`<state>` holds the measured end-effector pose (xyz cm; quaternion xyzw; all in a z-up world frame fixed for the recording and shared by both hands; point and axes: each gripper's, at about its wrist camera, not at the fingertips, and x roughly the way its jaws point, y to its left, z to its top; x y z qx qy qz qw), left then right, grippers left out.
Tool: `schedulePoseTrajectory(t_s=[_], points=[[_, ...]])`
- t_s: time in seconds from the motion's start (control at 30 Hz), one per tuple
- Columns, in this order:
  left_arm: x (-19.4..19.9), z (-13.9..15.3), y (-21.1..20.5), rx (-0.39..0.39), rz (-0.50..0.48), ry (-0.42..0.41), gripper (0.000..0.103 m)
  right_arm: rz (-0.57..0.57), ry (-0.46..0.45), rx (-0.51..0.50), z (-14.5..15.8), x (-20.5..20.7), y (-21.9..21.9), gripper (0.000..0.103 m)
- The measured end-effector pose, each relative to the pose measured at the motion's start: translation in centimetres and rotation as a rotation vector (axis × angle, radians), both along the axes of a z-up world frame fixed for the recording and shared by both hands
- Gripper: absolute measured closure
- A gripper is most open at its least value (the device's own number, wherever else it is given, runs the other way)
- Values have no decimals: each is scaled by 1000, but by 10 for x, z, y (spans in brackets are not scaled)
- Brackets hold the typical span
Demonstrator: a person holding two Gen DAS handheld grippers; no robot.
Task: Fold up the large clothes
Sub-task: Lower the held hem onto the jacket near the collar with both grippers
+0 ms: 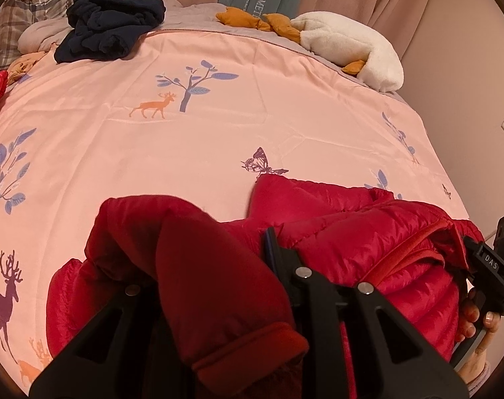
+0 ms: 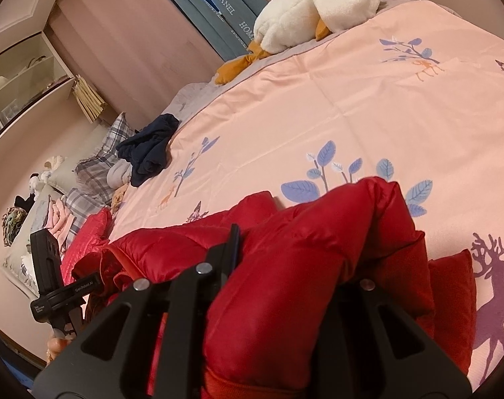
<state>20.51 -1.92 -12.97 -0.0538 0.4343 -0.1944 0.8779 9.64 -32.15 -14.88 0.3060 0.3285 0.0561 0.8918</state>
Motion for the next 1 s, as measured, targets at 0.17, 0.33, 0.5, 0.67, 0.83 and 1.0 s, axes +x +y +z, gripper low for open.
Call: schedulePoseTrajectory(t_s=[0.17,0.33,0.5,0.67,0.83,1.0], points=[[1,-3,-1,3,0,5,82,-3,7,-5,-3,2,0,85],[2,-4,-1,5,-1,10,82,-3,17,-4,-6,4,-1,85],[3,-5,-1,3,0,11,82,-4,27,-4,-8,4,-1,85],[4,-6,-1,6,-2,11,82,-6,32,-2,-10,5,-1,86],[4,-7,-1,6,-2,11,82,-7,37,-5,-11,6,-2,86],[4,-7,-1,7,-3,12,82,-8,38,-2,-12,7,-2,86]])
